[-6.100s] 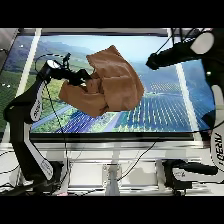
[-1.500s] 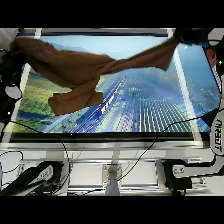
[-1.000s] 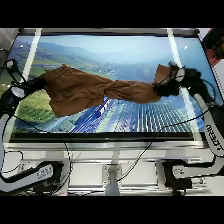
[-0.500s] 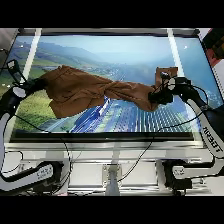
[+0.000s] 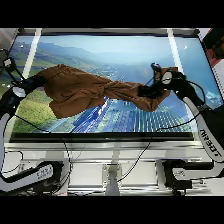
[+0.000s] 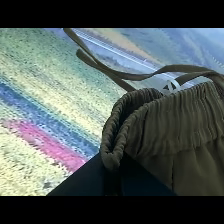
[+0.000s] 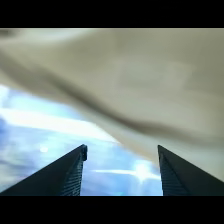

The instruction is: Fold the clothes and pants, and hang the long-sleeved shirts on hangers.

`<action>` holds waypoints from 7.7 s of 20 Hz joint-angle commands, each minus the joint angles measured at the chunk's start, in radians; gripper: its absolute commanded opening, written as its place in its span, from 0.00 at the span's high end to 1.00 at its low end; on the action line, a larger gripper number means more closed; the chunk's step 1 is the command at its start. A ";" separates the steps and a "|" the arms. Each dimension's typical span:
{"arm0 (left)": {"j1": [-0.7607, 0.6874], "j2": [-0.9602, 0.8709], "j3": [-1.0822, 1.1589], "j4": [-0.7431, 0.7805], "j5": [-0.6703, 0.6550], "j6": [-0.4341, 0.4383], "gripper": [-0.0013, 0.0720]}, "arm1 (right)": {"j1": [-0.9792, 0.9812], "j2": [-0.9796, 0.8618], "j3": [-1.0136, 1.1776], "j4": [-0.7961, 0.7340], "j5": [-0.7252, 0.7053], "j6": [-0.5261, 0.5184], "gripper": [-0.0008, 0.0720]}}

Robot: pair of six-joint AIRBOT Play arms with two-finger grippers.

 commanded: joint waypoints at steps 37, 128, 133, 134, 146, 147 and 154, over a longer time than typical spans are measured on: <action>0.069 0.150 0.001 0.000 0.277 0.000 0.93 | -0.176 -0.011 0.278 0.124 0.105 -0.079 0.97; 0.263 0.395 -0.269 0.199 -0.331 -0.013 0.93 | -0.896 0.516 -0.159 0.057 0.179 -0.300 0.97; 0.262 0.368 -0.322 0.163 -0.242 -0.012 0.93 | -0.841 0.184 -0.182 0.200 -0.084 -0.290 0.97; 0.262 0.365 -0.322 0.131 -0.209 -0.012 0.93 | -0.809 0.129 -0.182 0.229 -0.152 -0.290 0.97; 0.264 0.364 -0.322 0.066 -0.064 -0.011 0.93 | -0.871 0.036 -0.071 0.123 0.035 -0.203 0.57; 0.264 0.364 -0.322 0.077 -0.064 -0.011 0.93 | -0.909 0.053 -0.072 0.108 0.105 -0.222 0.59; 0.274 0.364 -0.322 0.132 -0.078 -0.011 0.93 | -1.105 0.357 -0.326 0.062 0.271 -0.375 0.62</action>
